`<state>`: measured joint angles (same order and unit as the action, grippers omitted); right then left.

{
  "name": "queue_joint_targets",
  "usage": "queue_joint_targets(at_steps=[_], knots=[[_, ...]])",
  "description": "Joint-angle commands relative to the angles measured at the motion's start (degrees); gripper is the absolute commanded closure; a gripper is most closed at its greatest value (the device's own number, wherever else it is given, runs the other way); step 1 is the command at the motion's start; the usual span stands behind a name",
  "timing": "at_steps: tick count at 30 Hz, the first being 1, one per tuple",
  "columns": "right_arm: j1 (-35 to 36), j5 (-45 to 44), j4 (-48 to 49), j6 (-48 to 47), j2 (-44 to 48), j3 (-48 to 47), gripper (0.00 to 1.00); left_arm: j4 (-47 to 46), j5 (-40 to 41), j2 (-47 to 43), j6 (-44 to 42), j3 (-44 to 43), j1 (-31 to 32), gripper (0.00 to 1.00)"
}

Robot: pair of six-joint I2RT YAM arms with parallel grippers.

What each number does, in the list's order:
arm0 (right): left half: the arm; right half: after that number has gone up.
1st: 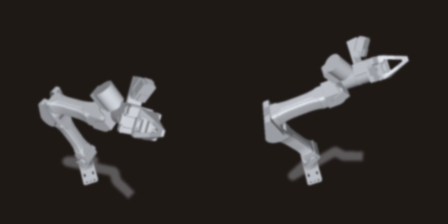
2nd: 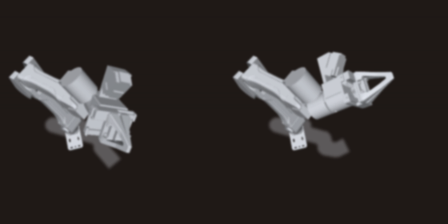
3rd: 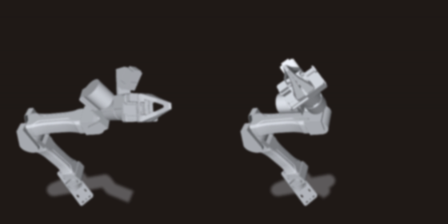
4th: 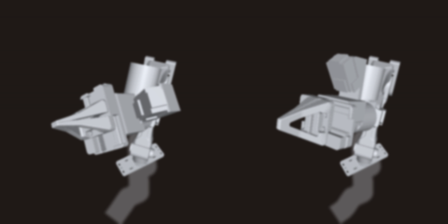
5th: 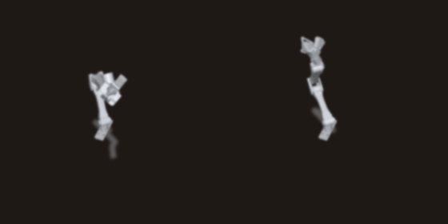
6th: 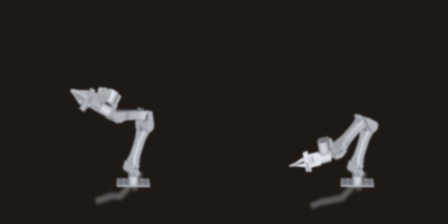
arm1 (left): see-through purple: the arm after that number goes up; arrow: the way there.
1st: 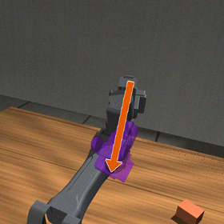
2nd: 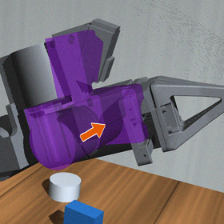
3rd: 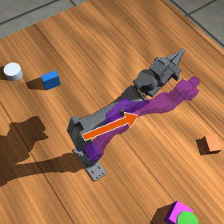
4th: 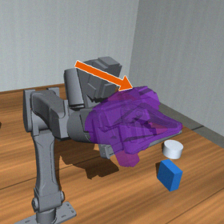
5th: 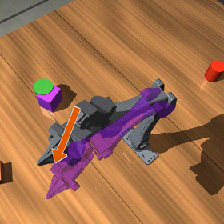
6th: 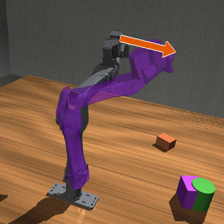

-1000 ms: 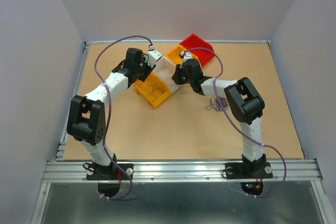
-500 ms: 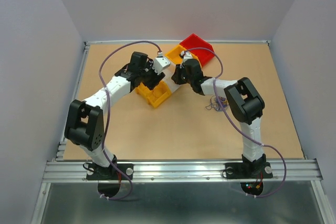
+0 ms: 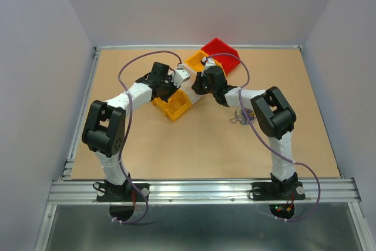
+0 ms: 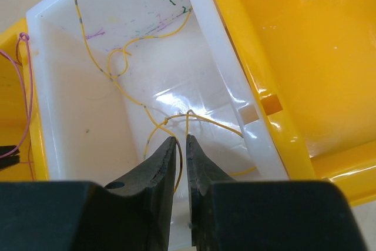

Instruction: Untangle the cables

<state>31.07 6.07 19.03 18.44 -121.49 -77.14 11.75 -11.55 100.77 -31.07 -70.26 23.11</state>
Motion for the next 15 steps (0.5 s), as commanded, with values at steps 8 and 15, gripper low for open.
queue_joint_targets(at_steps=[8,15], knots=[[0.48,1.23,2.33,-0.24,-0.94,-2.92,0.82,4.69,2.5,7.77,0.13,-7.08,-0.88,1.0],[0.57,-0.09,1.36,-0.86,-0.33,-3.89,0.81,4.25,3.29,6.46,-0.13,-6.65,-0.88,0.98]])
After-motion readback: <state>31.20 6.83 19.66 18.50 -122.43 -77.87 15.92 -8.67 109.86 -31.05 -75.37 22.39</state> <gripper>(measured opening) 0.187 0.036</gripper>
